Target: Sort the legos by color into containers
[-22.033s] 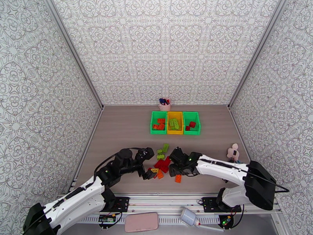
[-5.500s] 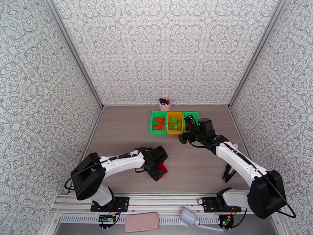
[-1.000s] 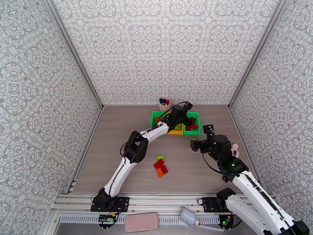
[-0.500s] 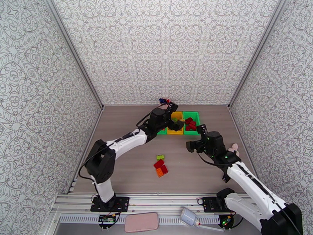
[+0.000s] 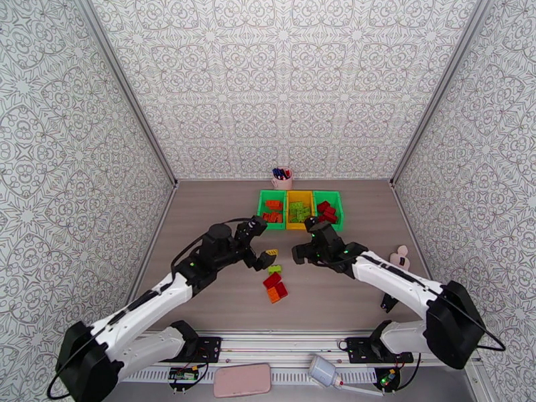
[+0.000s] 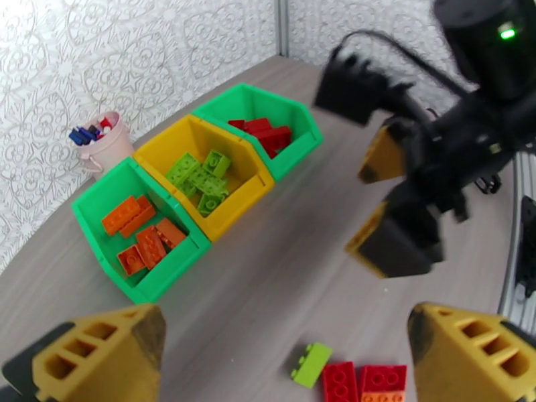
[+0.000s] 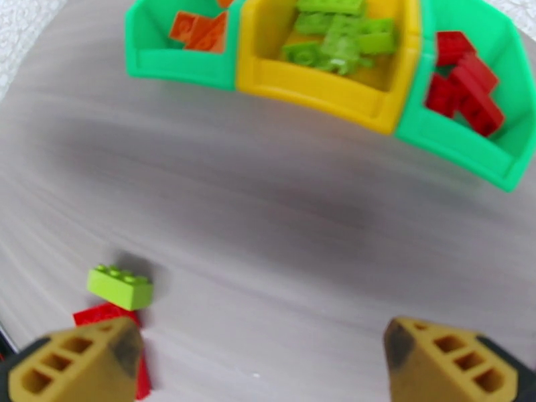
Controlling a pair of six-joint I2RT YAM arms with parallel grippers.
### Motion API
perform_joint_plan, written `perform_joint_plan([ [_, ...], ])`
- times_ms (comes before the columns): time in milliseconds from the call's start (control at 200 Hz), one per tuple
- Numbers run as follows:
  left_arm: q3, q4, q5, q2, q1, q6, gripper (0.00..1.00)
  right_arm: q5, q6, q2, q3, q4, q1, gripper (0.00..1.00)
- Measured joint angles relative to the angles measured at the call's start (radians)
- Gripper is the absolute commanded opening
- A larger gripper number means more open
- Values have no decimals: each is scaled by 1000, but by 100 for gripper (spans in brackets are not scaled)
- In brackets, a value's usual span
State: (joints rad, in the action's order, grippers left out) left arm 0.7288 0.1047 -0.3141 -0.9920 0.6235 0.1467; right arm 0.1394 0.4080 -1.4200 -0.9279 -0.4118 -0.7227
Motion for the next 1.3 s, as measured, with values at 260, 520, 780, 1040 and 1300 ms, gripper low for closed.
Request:
perform_joint_plan([
  [260, -76, 234, -58, 223, 0, 56, 100, 60, 106, -190, -162, -73, -172, 98],
  [520, -203, 296, -60, 341, -11, 106, 100, 77, 187, -401, -343, -179, -243, 94],
  [780, -204, 297, -60, 322, -13, 129, 100, 62, 213, -496, -410, -240, -243, 83],
  [1040, -204, 298, -84, 307, -24, 143, 100, 58, 224, -539, -426, -262, -243, 71],
  [1300, -204, 300, -95, 297, -30, 144, 100, 55, 230, -544, -426, -272, -238, 56],
])
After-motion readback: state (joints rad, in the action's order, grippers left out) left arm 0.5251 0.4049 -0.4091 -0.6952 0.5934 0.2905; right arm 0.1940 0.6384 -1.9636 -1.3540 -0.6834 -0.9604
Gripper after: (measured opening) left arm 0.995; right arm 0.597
